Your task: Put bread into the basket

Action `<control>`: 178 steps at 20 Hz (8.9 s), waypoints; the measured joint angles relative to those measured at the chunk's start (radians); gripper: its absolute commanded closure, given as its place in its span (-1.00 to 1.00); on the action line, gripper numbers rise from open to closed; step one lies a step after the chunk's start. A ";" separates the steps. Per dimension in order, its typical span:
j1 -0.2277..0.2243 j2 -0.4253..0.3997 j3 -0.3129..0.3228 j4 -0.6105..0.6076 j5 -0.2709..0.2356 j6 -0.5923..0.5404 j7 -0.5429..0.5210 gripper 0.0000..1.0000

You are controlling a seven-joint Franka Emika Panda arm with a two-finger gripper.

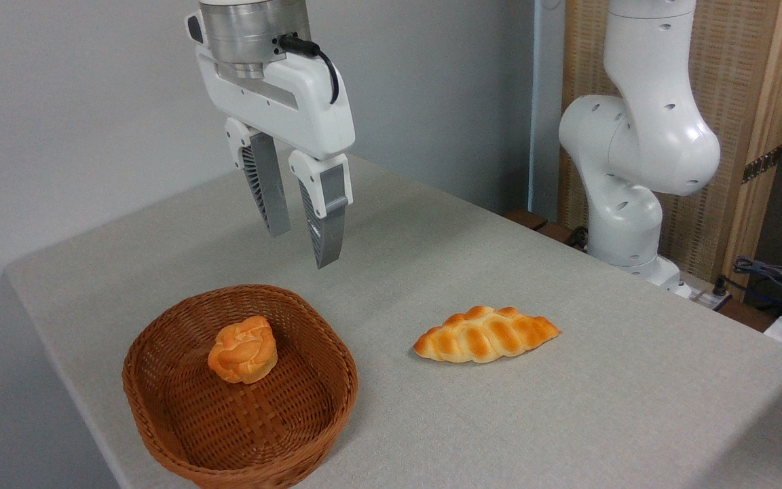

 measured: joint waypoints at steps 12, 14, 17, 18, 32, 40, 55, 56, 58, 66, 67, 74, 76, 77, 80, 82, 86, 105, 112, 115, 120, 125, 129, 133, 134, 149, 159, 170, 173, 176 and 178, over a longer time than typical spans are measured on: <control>0.000 0.000 0.000 0.000 0.000 0.000 0.000 -1.00; 0.000 0.000 0.000 0.000 0.000 0.000 0.000 -1.00; 0.000 0.000 0.000 -0.001 0.000 -0.003 0.000 -1.00; 0.000 0.000 0.000 -0.003 0.000 -0.004 0.003 -1.00; -0.002 -0.280 0.072 -0.371 0.000 -0.017 0.357 -1.00; -0.009 -0.418 0.080 -0.644 0.124 0.053 0.508 -1.00; -0.082 -0.430 0.230 -0.836 0.199 0.190 0.690 -1.00; -0.084 -0.430 0.230 -0.837 0.199 0.190 0.690 -1.00; -0.086 -0.430 0.230 -0.838 0.199 0.190 0.690 -1.00; -0.090 -0.430 0.233 -0.845 0.196 0.199 0.648 -1.00; -0.090 -0.430 0.233 -0.852 0.196 0.218 0.648 -1.00; -0.090 -0.429 0.234 -0.910 0.196 0.308 0.646 -0.81; -0.090 -0.429 0.234 -0.910 0.196 0.316 0.646 -0.40; -0.091 -0.429 0.234 -0.910 0.196 0.319 0.646 -0.23; -0.105 -0.429 0.234 -0.910 0.196 0.321 0.646 -0.07; -0.117 -0.428 0.234 -0.911 0.196 0.333 0.646 0.09; -0.120 -0.424 0.234 -0.911 0.196 0.339 0.646 0.18; -0.130 -0.417 0.234 -0.780 0.084 0.248 0.549 0.23; -0.163 -0.348 0.233 -0.617 -0.045 0.234 0.378 0.22; -0.163 -0.306 0.234 -0.545 -0.088 0.235 0.361 0.22; -0.163 -0.160 0.235 -0.410 -0.174 0.346 0.355 0.18; -0.163 0.038 0.235 -0.276 -0.216 0.458 0.355 -0.90; -0.161 0.134 0.237 -0.190 -0.217 0.460 0.354 -1.00; -0.156 0.140 0.237 -0.177 -0.251 0.459 0.353 -1.00; -0.156 0.140 0.237 -0.176 -0.256 0.459 0.353 -1.00; -0.142 0.102 0.241 -0.111 -0.263 0.176 0.313 -1.00; -0.118 0.074 0.220 0.032 -0.134 -0.023 0.043 -1.00; -0.039 0.045 -0.014 0.066 0.096 -0.023 -0.063 -1.00; -0.031 0.042 -0.012 0.066 0.087 -0.023 -0.063 -1.00; -0.028 0.040 0.004 0.067 0.048 -0.023 -0.063 -1.00; -0.026 0.036 0.007 0.067 0.039 -0.024 -0.063 -1.00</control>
